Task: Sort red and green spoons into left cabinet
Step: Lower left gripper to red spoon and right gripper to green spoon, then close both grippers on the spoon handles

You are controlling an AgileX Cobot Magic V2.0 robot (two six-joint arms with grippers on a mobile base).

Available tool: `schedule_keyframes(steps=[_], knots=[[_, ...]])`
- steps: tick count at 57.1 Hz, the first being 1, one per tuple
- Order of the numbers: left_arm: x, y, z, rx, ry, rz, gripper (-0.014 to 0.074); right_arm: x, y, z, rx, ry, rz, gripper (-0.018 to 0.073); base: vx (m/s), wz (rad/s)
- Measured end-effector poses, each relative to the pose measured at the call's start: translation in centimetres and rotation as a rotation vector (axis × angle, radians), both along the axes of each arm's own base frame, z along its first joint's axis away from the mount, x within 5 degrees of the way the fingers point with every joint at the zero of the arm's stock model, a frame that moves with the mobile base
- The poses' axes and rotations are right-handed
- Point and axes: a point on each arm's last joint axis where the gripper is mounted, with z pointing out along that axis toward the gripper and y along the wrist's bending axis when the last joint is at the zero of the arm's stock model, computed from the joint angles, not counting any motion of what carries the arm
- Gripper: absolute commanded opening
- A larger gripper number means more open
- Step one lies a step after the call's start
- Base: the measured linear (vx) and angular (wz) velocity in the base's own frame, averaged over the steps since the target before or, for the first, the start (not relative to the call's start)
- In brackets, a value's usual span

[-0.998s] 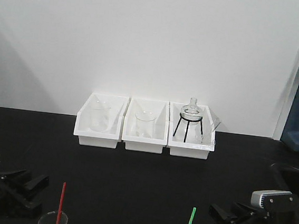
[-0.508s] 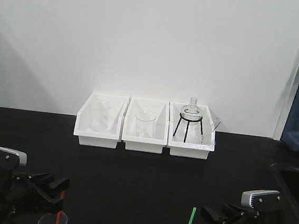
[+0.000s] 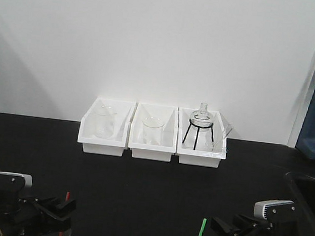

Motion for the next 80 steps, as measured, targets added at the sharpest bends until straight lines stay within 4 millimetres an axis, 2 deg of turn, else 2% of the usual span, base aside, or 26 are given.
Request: schedule_keyframes(steps=[25, 31, 41, 53, 67, 80], knots=[[0.3, -0.3, -1.1, -0.039, -0.017, -0.016, 0.0393, -0.1, 0.2, -0.1, -0.019, -0.002, 0.032, 0.0442, 0.00, 0.00], [0.3, -0.3, -1.0, -0.048, -0.030, -0.019, 0.0342, -0.2, 0.2, 0.0, -0.016, -0.006, 0.039, 0.0442, 0.00, 0.00], [0.4, -0.4, -0.7, -0.064, -0.054, -0.026, 0.0195, -0.2, 0.4, 0.0, 0.005, -0.004, 0.054, 0.0442, 0.00, 0.00], [0.4, -0.4, -0.6, -0.070, -0.063, -0.028, 0.0062, -0.1, 0.7, -1.1, 0.042, 0.020, 0.073, 0.0442, 0.00, 0.00], [0.4, -0.5, -0.5, -0.079, -0.076, -0.032, 0.0038, 0.2, 0.9, -3.1, 0.084, 0.053, 0.080, 0.0442, 0.00, 0.00], [0.4, -0.5, -0.5, -0.079, -0.077, -0.032, 0.0038, 1.5, 1.1, -3.3, 0.116, 0.015, 0.088, 0.0442, 0.00, 0.00]])
